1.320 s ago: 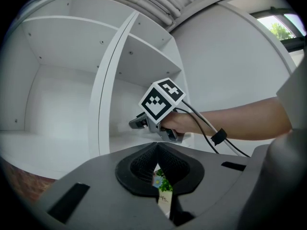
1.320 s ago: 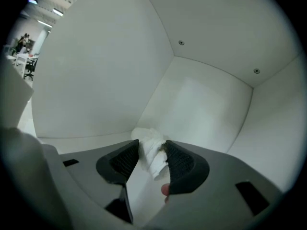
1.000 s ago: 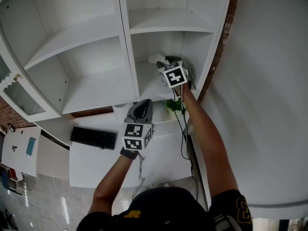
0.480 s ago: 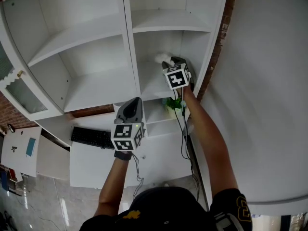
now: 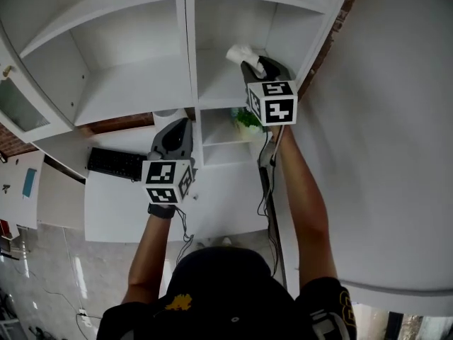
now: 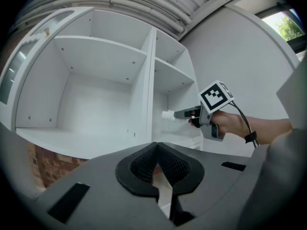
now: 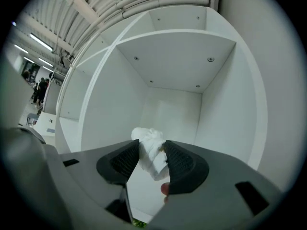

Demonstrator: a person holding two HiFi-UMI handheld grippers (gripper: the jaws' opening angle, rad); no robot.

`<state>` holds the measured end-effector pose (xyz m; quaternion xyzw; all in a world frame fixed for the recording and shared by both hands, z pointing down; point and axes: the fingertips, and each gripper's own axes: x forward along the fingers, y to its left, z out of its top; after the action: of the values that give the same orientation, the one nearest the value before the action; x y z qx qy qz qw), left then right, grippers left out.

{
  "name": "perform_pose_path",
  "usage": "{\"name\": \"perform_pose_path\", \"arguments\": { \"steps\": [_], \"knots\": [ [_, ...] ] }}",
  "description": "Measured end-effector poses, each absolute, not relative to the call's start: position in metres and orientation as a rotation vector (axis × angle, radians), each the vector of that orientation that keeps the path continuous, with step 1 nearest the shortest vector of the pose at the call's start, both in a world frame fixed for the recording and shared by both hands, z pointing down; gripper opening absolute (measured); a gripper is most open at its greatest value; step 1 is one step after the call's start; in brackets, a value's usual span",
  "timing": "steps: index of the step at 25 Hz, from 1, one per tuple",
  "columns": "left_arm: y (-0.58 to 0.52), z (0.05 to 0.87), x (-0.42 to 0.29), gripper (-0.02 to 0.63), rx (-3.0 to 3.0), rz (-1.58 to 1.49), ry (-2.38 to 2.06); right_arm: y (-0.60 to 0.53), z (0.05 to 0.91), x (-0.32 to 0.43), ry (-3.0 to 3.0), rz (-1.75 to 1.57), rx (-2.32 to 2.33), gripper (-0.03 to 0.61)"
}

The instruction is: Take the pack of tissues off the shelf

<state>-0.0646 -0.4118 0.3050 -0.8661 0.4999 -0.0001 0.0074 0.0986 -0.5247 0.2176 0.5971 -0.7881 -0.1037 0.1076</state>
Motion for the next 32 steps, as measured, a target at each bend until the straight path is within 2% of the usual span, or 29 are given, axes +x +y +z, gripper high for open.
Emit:
{"name": "perform_pose_path", "arguments": {
  "steps": [13,32],
  "knots": [
    [-0.401,0.324,-0.071,0.018,-2.683,-0.051,1.6,-0.46,0.215,0.085,-2.434,-0.254,1.792,0.172],
    [-0.389,0.374,-0.094,0.018,-2.667,-0.066,1.718,-0.42,0.308,0.032,-2.486,-0.089,1.64,0.169]
  ]
}}
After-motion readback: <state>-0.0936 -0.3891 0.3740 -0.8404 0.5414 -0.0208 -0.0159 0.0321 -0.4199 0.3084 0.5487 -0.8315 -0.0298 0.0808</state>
